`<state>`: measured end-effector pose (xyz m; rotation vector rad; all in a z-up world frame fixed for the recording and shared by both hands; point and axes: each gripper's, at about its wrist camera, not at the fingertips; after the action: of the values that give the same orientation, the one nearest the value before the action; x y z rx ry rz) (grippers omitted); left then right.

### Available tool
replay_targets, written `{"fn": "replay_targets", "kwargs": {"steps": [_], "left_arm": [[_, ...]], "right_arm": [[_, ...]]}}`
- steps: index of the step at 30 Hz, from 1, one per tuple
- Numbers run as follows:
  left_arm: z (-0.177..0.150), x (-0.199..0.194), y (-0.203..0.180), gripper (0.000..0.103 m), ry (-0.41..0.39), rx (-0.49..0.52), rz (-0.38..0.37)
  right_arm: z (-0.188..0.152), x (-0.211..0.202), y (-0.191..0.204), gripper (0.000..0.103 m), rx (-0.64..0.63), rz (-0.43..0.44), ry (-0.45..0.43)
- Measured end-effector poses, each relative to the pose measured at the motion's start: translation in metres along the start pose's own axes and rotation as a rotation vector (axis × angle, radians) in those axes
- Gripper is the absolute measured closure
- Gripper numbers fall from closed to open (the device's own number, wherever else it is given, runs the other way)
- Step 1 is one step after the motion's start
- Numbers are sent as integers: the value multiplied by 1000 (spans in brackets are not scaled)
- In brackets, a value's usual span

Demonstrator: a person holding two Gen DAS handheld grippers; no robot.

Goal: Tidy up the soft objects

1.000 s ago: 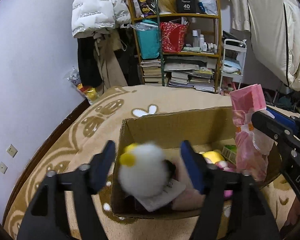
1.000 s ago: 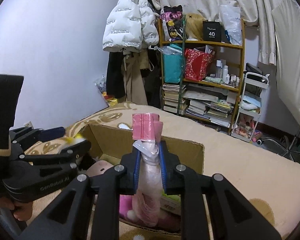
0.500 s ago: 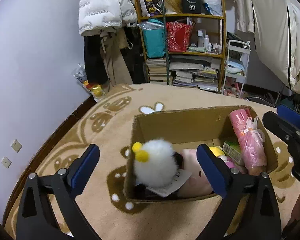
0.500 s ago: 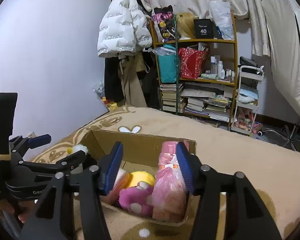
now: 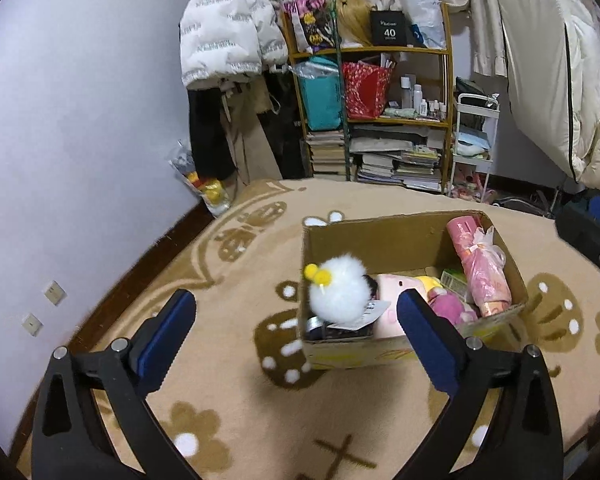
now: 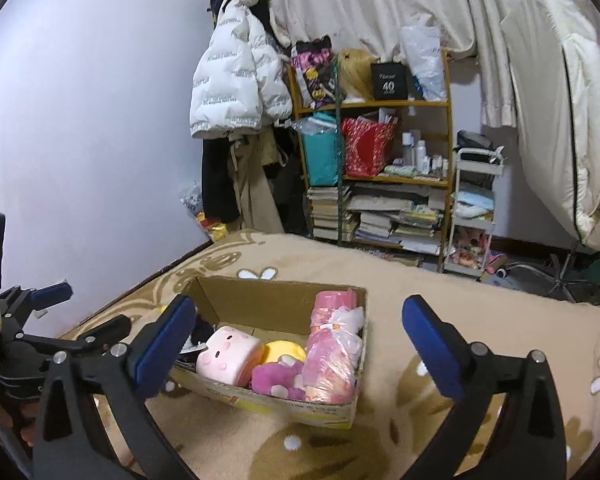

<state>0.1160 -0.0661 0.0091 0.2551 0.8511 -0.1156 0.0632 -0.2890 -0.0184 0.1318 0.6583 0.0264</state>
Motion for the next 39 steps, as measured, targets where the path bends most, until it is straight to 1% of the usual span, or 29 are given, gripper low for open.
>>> {"fn": "replay_targets", "kwargs": {"steps": [8,10,16,22,29,39], "left_arm": [[-16,-52,22,3,-59,-52,-15],[-22,-66,28,3,-79,-60,-7],[-42,-99,44,3,-126,-124,-22],[-62,-125,52,1,-167,-132,-4],[-82,-136,50,1,-180,-115,1],[-97,-132,43,1,-208,-96,-3]], "right_arm": [[-3,-46,-1,0,-2,-14,-44],[-7,-58,-1,0,-1,-17,-56],[-20,-88,4,0,-11,-23,-78],[-33,-111,10,0,-19,-19,-90],[-44,-125,19,0,-40,-14,-99],[-51,-129,22,0,-42,-25,-103]]}}
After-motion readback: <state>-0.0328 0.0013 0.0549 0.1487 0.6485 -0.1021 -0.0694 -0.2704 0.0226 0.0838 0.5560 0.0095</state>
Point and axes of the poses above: each gripper's, at about its wrist camera, not at the fingertips, and x roughly the way its jaws point, y to its left, z to its top, and after that the axes turned 13 degrees about y, right-handed
